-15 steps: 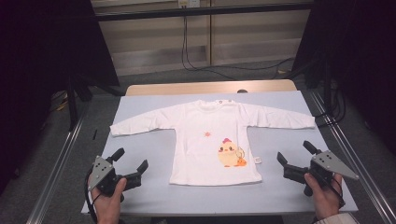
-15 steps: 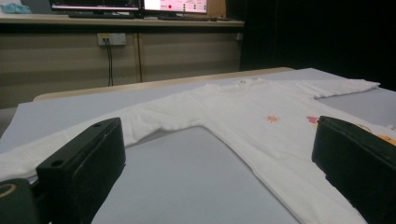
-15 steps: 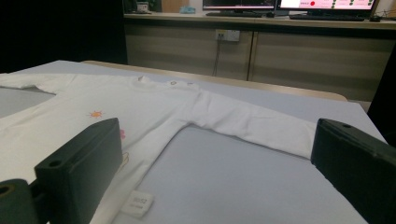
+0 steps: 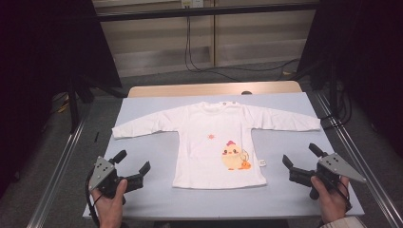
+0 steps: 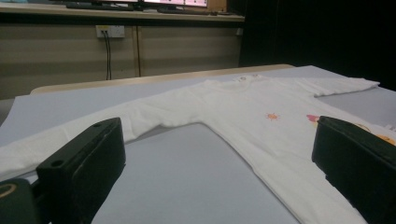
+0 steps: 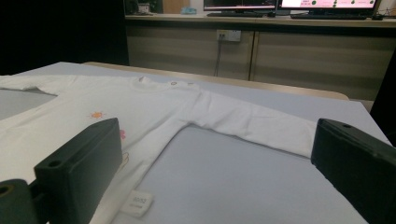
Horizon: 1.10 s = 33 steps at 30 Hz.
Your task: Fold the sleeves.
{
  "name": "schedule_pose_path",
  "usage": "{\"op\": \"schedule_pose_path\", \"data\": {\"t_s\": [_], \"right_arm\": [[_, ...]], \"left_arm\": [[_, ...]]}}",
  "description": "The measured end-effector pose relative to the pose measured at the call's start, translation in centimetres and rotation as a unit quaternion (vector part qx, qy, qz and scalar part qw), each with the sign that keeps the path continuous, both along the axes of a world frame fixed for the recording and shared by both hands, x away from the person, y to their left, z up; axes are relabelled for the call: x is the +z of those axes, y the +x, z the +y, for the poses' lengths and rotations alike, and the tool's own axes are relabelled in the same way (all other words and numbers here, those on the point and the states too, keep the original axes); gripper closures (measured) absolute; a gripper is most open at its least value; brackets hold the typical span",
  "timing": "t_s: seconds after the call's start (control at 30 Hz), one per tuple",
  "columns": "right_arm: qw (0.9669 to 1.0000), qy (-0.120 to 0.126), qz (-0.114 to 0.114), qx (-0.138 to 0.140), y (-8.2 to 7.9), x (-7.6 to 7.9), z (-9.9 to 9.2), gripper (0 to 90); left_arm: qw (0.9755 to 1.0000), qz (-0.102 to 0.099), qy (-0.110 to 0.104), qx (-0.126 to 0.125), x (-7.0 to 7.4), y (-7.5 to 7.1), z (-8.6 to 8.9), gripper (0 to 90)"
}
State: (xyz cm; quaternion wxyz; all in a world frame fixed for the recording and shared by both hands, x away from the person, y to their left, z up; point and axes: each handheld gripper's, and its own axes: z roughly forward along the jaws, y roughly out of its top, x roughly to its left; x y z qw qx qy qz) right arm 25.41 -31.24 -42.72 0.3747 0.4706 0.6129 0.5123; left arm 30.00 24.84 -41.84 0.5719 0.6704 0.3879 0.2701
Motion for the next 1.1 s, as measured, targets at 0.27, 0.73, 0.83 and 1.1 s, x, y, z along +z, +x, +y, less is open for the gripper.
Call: {"op": "schedule_pose_path", "data": {"t_s": [0.27,0.73,0.83,1.1], "right_arm": [[1.0000,-0.003,0.000,0.004,0.1,0.0,0.1,1.8],[1.0000,-0.002,0.001,0.004,0.2,0.0,0.2,1.7],[1.0000,-0.003,0.001,0.003,0.2,0.0,0.2,1.5],[1.0000,-0.002,0.002,0.004,0.3,-0.1,0.1,1.5]], "left_arm": [[1.0000,0.002,-0.005,-0.005,0.4,0.2,0.4,3.2],[0.9992,0.004,0.024,-0.033,0.7,1.6,1.1,4.2],[0.9992,0.016,0.012,-0.033,0.7,2.1,1.1,3.4],[0.9995,0.023,0.007,-0.019,0.7,2.7,2.0,2.4]]}}
